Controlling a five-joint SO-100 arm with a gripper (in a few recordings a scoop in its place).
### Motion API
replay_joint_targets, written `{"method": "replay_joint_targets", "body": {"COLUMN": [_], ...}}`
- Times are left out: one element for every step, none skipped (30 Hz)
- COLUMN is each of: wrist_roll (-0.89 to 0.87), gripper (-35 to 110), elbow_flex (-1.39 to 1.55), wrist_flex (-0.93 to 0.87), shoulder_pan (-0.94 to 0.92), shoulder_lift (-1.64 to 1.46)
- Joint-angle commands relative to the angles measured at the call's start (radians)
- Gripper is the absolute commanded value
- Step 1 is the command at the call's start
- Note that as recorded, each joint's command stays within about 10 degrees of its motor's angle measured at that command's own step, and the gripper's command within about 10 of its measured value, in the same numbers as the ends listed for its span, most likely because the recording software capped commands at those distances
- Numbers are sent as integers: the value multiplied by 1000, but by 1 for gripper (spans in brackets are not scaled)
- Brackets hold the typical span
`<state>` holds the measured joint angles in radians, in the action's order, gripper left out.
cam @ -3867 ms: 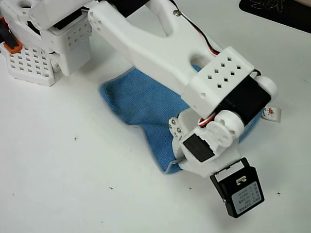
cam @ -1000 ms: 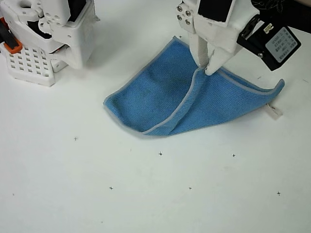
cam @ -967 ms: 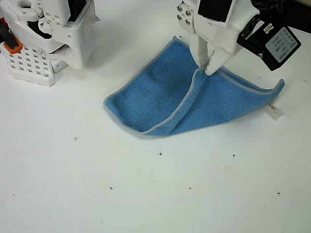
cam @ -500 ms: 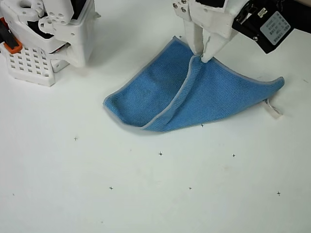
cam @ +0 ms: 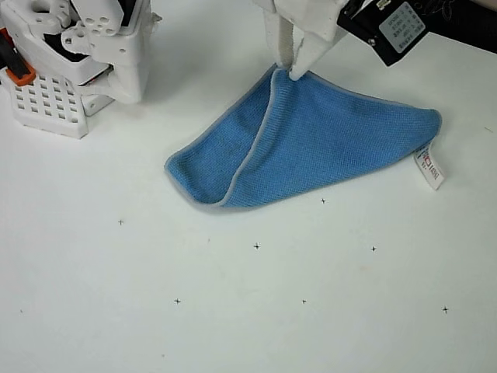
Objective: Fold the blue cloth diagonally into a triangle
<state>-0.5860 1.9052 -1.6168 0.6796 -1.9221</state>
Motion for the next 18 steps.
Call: {"method": "replay_joint_targets", "body": {"wrist_roll": [-29, -34, -40, -40, -43, -44, -52, -63, -71, -84, -95, -97, -101, -109, -120, -130, -140, -143], "gripper": [0, 0, 0, 0, 0, 0, 0, 0, 0, 0, 0, 0, 0, 0, 0, 0, 0, 0], "elbow_flex": [23, 38, 51, 61, 66, 66, 66, 71, 78, 95, 120, 143, 160, 164, 164, 164, 167, 169], "wrist_flex": [32, 48, 61, 77, 87, 94, 100, 109, 117, 127, 144, 167, 186, 190, 190, 190, 190, 190], "shoulder_pan": [44, 52, 57, 63, 71, 77, 84, 97, 104, 115, 123, 129, 137, 146, 155, 164, 172, 176], "shoulder_lift": [-87, -87, -84, -80, -69, -54, -40, -29, -23, -23, -32, -40, -43, -38, -29, -26, -26, -25]}}
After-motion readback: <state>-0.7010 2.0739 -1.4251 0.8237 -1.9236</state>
